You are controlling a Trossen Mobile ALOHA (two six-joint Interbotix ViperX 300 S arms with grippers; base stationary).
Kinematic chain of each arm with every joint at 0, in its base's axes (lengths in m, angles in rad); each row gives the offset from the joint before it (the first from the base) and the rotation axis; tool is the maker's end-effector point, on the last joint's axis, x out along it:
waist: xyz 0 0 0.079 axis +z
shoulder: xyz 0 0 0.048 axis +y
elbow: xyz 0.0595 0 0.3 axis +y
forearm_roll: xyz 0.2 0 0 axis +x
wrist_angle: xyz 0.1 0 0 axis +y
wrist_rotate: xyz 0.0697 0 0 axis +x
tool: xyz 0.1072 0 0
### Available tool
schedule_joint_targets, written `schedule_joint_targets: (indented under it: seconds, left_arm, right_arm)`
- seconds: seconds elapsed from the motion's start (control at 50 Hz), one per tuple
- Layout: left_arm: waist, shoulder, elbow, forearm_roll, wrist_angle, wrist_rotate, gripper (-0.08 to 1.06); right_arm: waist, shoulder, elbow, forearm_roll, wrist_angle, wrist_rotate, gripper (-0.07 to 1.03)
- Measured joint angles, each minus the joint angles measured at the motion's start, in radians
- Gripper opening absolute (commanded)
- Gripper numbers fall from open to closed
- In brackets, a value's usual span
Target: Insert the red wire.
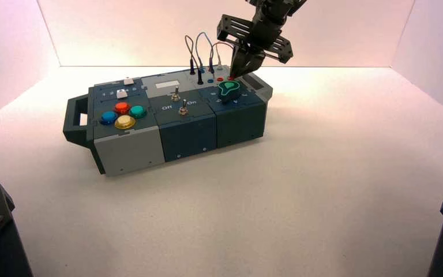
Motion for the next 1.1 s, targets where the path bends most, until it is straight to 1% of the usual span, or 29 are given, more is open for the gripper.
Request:
schedule_joint_targets:
  seconds: [0.24, 0.46, 0.58, 0.6, 0.62, 0.66, 0.72, 0.76, 0.78, 0.8, 0.9, 0.92, 0.96, 1.0, 1.02, 1.06, 1.1]
  left_arm:
    - [-0.002, 0.002, 0.0, 0.0, 0.0, 0.0, -0.03]
    - [0.0, 0.009, 0.0, 0.0, -0.002, 0.0, -0.03]
    - [0.0, 0.02, 0.0, 0.0, -0.002, 0.0, -0.03]
    - [-0.002, 0.021, 0.0, 0.0, -0.002, 0.0, -0.03]
    - [0.0, 0.023, 0.0, 0.0, -0.002, 0.0, -0.03]
    - [0.0, 0.026, 0.0, 0.0, -0.002, 0.0, -0.03]
    - [-0.002, 0.026, 0.0, 0.0, -0.002, 0.0, -0.03]
    - [-0.002, 0.026, 0.0, 0.0, -0.002, 0.0, -0.03]
    - [-0.002, 0.026, 0.0, 0.0, -0.002, 0.0, -0.03]
    - [0.0, 0.026, 0.0, 0.0, -0.002, 0.0, -0.03]
    - [-0.002, 0.026, 0.0, 0.0, -0.002, 0.0, -0.03]
    - [0.0, 0.026, 0.0, 0.0, -0.002, 0.0, -0.03]
    - [-0.002, 0.026, -0.002, 0.0, -0.002, 0.0, -0.03]
    - [-0.002, 0.026, 0.0, 0.0, -0.002, 0.0, -0.03]
    - [0.0, 0.028, 0.0, 0.0, -0.002, 0.0, -0.03]
    - [-0.002, 0.028, 0.0, 0.0, -0.002, 0.0, -0.03]
    - [-0.002, 0.028, 0.0, 0.0, -0.002, 0.0, -0.03]
  right_arm:
    - [0.006, -0.014, 0.0, -0.006, 0.008, -0.002, -0.02]
    - [0.009, -0.046, 0.0, -0.006, 0.008, -0.012, -0.02]
    - [0.012, -0.063, 0.002, -0.009, -0.005, -0.037, -0.02]
    - [0.014, -0.067, 0.002, -0.014, -0.009, -0.044, -0.02]
    - [0.014, -0.067, 0.002, -0.014, -0.009, -0.044, -0.02]
    - [0.017, -0.077, 0.002, -0.025, -0.017, -0.055, -0.02]
    - [0.021, -0.083, 0.0, -0.034, -0.021, -0.058, -0.02]
    - [0.025, -0.084, 0.002, -0.044, -0.026, -0.06, -0.02]
    - [0.028, -0.087, 0.002, -0.057, -0.031, -0.061, -0.02]
    - [0.029, -0.087, 0.002, -0.058, -0.032, -0.061, -0.02]
    - [0.051, -0.091, 0.002, -0.107, -0.06, -0.061, -0.02]
    - [0.052, -0.091, 0.002, -0.109, -0.06, -0.061, -0.02]
    - [0.067, -0.091, 0.003, -0.135, -0.077, -0.061, -0.02]
    - [0.072, -0.089, 0.005, -0.146, -0.084, -0.061, -0.02]
    - [0.08, -0.091, 0.006, -0.163, -0.095, -0.061, -0.02]
    - [0.083, -0.089, 0.008, -0.17, -0.101, -0.061, -0.02]
    - [0.091, -0.089, 0.011, -0.189, -0.112, -0.061, -0.02]
